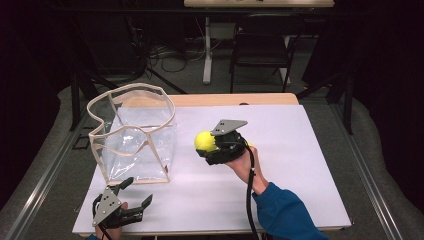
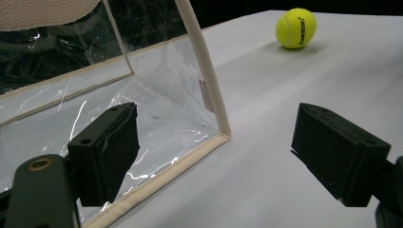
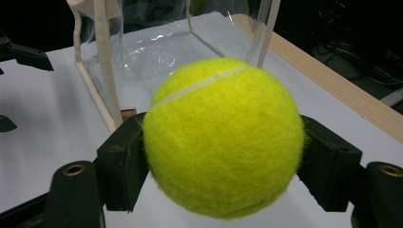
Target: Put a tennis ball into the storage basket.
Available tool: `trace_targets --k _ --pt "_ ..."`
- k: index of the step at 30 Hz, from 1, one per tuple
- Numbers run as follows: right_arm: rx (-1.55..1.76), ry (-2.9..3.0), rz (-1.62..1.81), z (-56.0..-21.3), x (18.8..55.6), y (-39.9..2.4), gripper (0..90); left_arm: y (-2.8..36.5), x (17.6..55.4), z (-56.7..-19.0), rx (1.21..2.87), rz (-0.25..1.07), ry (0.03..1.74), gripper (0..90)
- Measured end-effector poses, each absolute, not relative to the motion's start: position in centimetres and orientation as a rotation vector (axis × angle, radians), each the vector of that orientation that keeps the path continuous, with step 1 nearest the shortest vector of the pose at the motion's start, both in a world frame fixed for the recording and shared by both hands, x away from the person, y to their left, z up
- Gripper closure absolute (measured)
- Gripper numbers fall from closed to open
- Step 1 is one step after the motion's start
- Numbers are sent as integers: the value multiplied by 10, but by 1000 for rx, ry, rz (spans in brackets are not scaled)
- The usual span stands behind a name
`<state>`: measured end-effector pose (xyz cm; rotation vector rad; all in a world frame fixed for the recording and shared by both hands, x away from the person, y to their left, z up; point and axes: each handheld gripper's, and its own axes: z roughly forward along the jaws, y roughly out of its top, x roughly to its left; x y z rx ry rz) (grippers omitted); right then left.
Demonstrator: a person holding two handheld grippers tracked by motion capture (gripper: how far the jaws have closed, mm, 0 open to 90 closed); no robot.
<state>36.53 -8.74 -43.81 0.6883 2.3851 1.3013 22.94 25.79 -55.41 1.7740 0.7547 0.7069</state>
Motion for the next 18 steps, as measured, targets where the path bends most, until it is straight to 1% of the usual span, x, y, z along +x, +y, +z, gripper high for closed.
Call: trace_targets --k 18 --pt "688 2359 1332 -424 371 -89 261 258 229 -554 1773 708 754 158"
